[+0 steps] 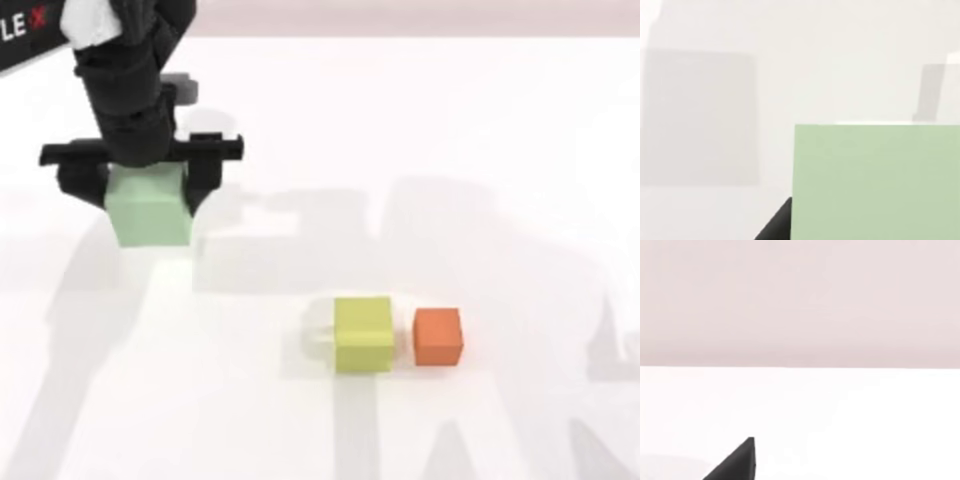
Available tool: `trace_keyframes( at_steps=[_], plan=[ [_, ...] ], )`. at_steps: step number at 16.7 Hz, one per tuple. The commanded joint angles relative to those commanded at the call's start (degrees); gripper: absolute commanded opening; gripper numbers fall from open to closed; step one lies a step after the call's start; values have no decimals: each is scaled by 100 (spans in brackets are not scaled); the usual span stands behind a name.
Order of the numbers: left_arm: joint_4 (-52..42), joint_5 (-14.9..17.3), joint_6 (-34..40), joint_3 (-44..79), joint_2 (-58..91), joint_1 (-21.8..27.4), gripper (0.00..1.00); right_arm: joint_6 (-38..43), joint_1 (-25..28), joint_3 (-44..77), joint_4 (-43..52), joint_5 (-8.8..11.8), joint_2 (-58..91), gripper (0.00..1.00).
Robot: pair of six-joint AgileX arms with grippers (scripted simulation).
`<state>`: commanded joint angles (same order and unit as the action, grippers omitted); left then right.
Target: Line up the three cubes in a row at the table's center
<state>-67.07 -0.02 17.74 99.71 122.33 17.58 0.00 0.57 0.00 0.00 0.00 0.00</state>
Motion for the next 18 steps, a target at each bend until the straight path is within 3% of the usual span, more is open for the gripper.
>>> trace_keyframes(
  at_steps=[8,14,18],
  plan=[
    [122,-30,1529,-1211,-1080,1557,0,0,0,0,0,0,0,100],
    [150,-32,1629,-1308,-1149,1652,0,0,0,0,0,0,0,100],
    [793,-34,1645,-1771,-993,1644,0,0,0,0,0,0,0,100]
  ],
)
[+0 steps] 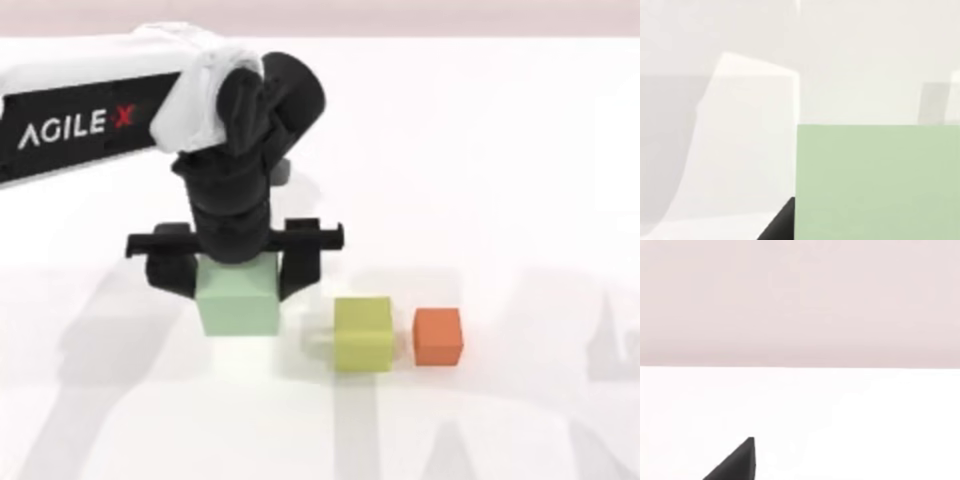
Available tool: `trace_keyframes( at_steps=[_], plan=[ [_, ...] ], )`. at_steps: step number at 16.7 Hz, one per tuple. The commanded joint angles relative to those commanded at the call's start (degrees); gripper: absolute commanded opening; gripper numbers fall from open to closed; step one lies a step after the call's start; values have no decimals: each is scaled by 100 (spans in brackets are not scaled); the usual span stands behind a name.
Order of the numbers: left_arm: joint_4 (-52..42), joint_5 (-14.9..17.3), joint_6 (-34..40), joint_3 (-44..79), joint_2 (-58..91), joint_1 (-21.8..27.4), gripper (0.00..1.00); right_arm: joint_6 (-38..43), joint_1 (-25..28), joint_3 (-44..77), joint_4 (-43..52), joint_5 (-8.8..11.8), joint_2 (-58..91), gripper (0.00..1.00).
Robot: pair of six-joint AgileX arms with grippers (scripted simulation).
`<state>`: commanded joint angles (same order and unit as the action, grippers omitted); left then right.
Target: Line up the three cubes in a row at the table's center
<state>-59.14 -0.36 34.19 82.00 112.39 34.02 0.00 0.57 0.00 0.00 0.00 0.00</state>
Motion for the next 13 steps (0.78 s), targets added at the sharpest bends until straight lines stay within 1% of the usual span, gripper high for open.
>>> trace_keyframes(
  at_steps=[2,4,8,13],
  plan=[
    [484,3,-3,-329,126,11,0,0,0,0,0,0,0,100],
    [775,3,-5,-557,216,25,0,0,0,0,0,0,0,100],
    [833,2,-6,-607,237,29,0,0,0,0,0,0,0,100],
    [833,2,-6,-607,237,29,38,0,0,0,0,0,0,100]
  ],
)
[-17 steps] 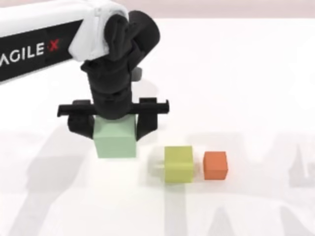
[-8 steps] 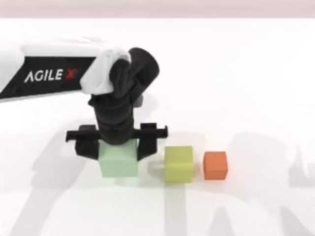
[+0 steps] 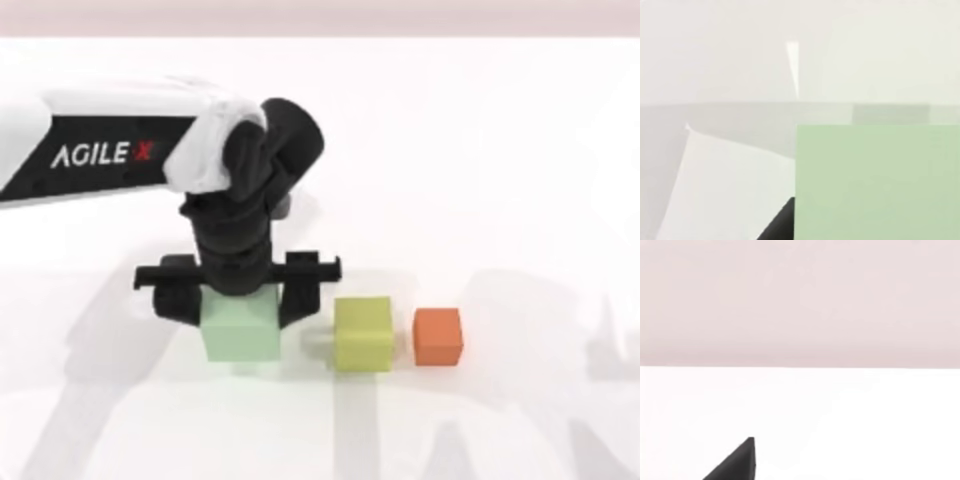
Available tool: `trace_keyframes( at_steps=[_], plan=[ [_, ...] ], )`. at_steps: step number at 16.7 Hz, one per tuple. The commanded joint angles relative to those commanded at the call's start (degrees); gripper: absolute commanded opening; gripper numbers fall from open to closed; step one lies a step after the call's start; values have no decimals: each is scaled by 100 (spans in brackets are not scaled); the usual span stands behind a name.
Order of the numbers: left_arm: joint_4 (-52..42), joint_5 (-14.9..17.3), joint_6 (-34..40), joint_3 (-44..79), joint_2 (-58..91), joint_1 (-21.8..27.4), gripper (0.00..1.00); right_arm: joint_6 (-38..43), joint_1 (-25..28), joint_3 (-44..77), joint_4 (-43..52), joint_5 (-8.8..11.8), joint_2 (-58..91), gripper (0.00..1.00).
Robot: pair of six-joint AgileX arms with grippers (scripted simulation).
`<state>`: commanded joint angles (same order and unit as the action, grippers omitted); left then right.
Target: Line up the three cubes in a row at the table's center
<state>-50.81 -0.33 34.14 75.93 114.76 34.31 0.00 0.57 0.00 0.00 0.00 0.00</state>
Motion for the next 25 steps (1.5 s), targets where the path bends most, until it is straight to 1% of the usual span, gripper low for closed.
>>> trace_keyframes(
  at_steps=[8,9,18,20,25],
  plan=[
    [0,0,0,0,0,0,98,0,0,0,0,0,0,100],
    [0,0,0,0,0,0,100,0,0,0,0,0,0,100],
    [-21,0,0,20,-8,-7,100,0,0,0,0,0,0,100],
    [-240,-3,14,196,-71,-21,100,0,0,0,0,0,0,100],
    [-1299,-2,32,857,-384,-88,100,0,0,0,0,0,0,100]
  ],
)
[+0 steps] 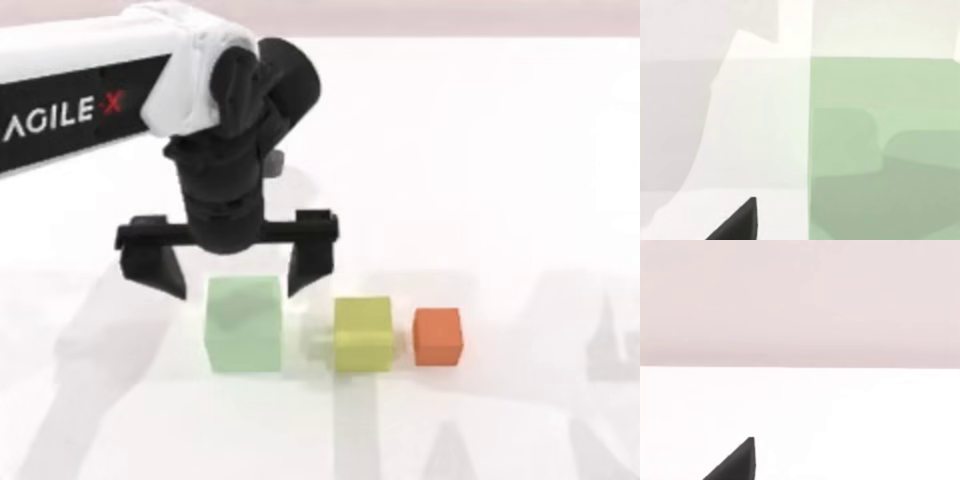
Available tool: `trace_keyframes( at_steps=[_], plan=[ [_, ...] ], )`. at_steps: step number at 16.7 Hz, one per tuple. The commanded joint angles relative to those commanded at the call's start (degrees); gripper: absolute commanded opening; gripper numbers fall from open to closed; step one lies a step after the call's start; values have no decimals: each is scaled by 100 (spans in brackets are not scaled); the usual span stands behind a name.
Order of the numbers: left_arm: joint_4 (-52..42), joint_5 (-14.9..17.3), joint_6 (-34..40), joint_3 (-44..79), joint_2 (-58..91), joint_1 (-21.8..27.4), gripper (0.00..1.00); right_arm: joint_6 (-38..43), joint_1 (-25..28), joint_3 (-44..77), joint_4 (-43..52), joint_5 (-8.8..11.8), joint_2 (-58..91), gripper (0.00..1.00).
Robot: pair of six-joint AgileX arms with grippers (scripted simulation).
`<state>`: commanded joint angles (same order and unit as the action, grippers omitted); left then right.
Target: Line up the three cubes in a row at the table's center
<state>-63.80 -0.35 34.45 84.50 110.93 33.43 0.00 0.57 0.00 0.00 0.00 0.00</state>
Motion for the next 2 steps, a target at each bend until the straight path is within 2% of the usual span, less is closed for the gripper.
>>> trace_keyframes(
  at_steps=[2],
  plan=[
    [-167,-1,-6,136,-91,-15,100,0,0,0,0,0,0,100]
  ],
)
